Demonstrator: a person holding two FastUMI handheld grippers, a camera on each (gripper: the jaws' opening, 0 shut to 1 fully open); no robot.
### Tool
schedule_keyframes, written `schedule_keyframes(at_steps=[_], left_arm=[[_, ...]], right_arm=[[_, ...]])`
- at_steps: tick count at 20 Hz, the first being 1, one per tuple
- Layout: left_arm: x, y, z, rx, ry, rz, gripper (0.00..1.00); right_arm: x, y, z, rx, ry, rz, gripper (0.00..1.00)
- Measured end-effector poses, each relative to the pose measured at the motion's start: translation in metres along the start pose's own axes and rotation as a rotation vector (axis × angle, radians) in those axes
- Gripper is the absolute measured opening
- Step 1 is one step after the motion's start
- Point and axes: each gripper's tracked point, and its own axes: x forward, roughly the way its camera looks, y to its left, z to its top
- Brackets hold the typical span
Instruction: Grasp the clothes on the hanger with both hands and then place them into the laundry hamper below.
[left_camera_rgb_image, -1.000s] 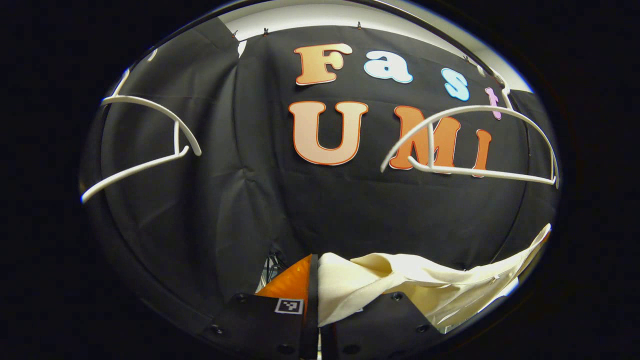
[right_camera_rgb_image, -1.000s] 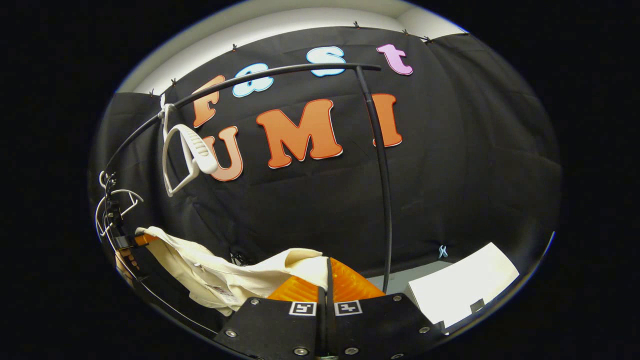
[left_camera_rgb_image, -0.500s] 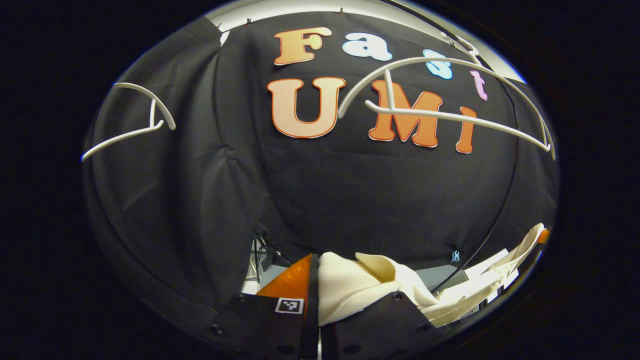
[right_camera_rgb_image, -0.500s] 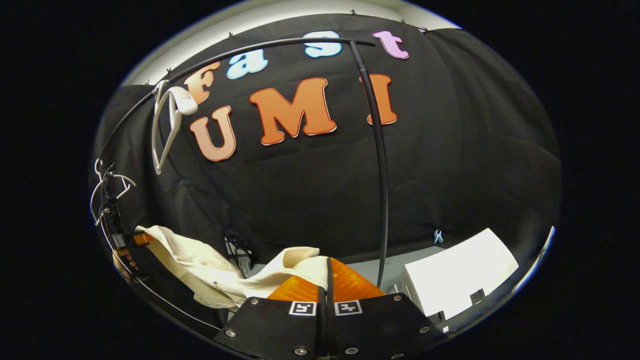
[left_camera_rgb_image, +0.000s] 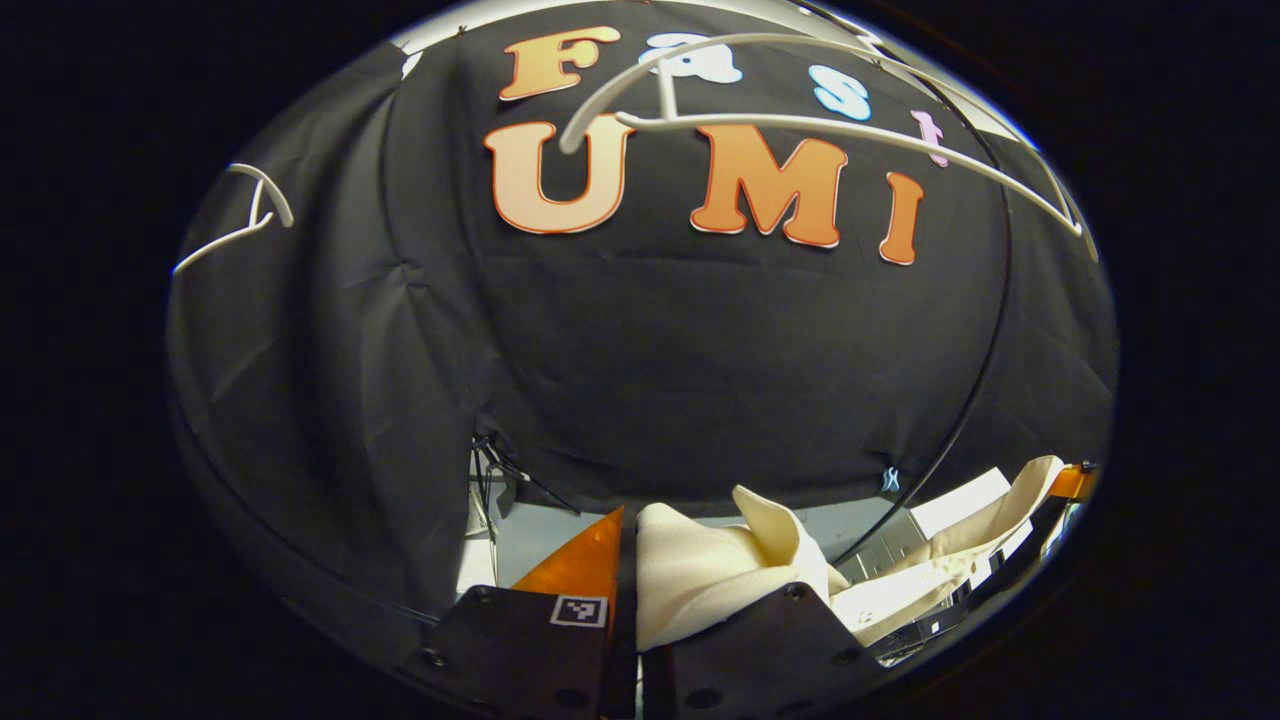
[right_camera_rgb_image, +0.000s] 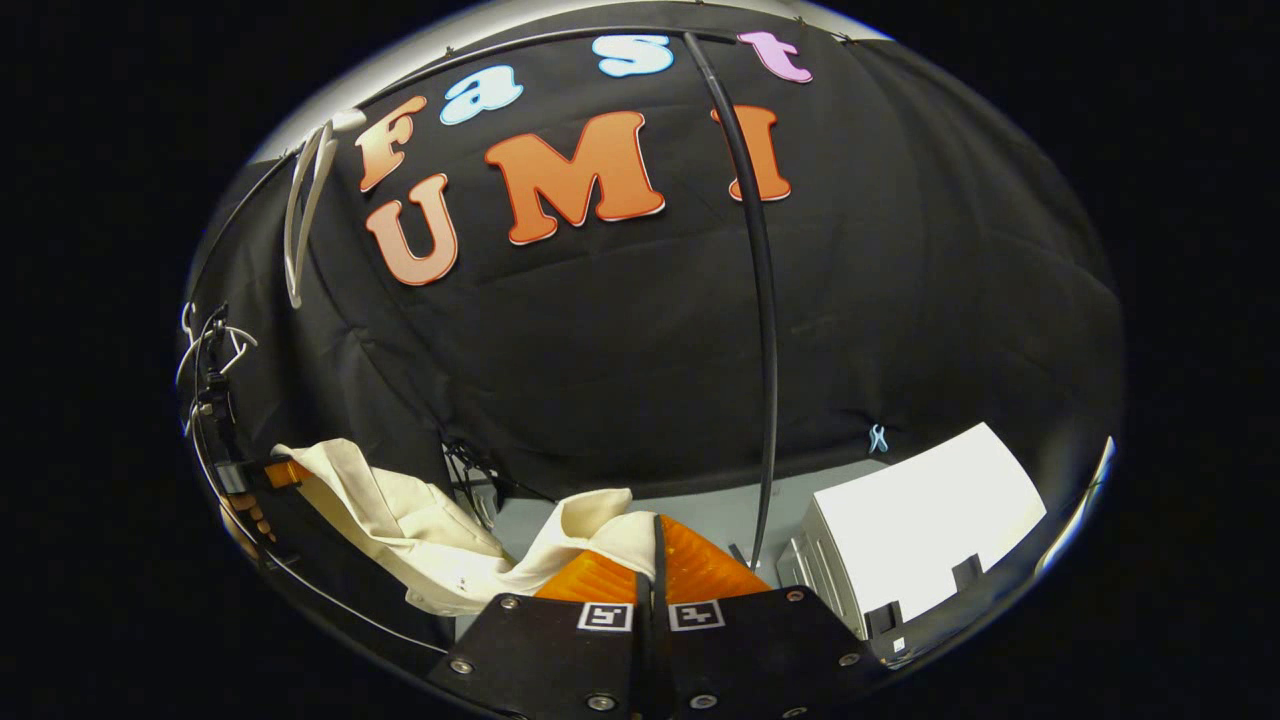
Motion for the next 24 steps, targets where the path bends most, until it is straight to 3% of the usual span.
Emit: schedule_keyframes(at_steps=[24], left_arm=[[0.013, -0.062, -0.104, 0.164, 0.392, -0.18, 0.1]], right_arm=[[0.096, -0.019, -0.171, 0.068, 0.311, -0.07, 0.0]])
